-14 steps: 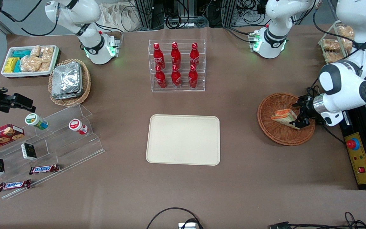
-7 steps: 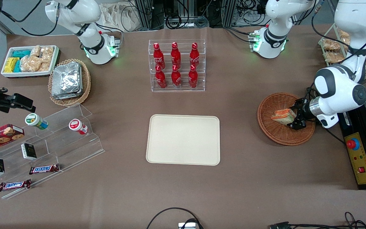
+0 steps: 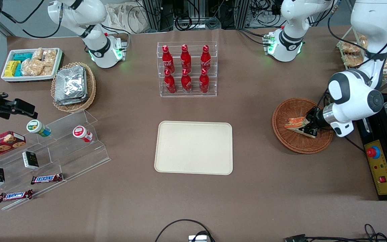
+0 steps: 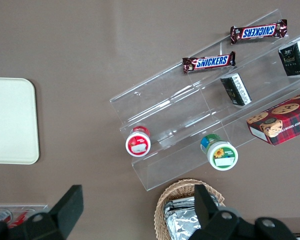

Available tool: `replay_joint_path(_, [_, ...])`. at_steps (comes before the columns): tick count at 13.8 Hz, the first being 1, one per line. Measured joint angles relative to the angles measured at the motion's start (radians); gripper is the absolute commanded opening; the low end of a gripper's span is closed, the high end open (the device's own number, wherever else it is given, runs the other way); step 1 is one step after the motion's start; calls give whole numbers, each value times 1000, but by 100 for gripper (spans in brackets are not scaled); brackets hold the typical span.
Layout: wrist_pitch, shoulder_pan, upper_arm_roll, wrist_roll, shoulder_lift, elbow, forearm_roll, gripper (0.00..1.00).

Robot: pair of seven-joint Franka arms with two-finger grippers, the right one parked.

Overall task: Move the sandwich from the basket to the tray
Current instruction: 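Close the left gripper on the sandwich and lift it from the basket, then carry the sandwich with the left gripper over to the beige tray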

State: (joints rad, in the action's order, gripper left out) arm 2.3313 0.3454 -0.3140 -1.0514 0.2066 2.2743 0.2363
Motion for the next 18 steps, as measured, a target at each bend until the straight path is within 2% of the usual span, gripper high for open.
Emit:
replay_joint_path(2, [-90, -1, -21, 0, -40, -41, -12, 0])
replay_joint_path(6, [-366, 0, -58, 1, -78, -242, -143, 0])
replay_joint_path(8, [-476, 0, -119, 2, -73, -354, -188, 0])
replay_joint_path(10, [-579, -2, -208, 1, -46, -477, -202, 0])
replay_joint_path(13, [-668, -3, -371, 2, 79, -691, -239, 0])
replay_joint_path(15, [-677, -45, -465, 4, 195, -787, -353, 0])
replay_joint_path(17, [-676, -173, -487, 2, 307, -851, -475, 0])
replay_joint_path(18, [-672, -239, -487, 0, 358, -871, -510, 0])
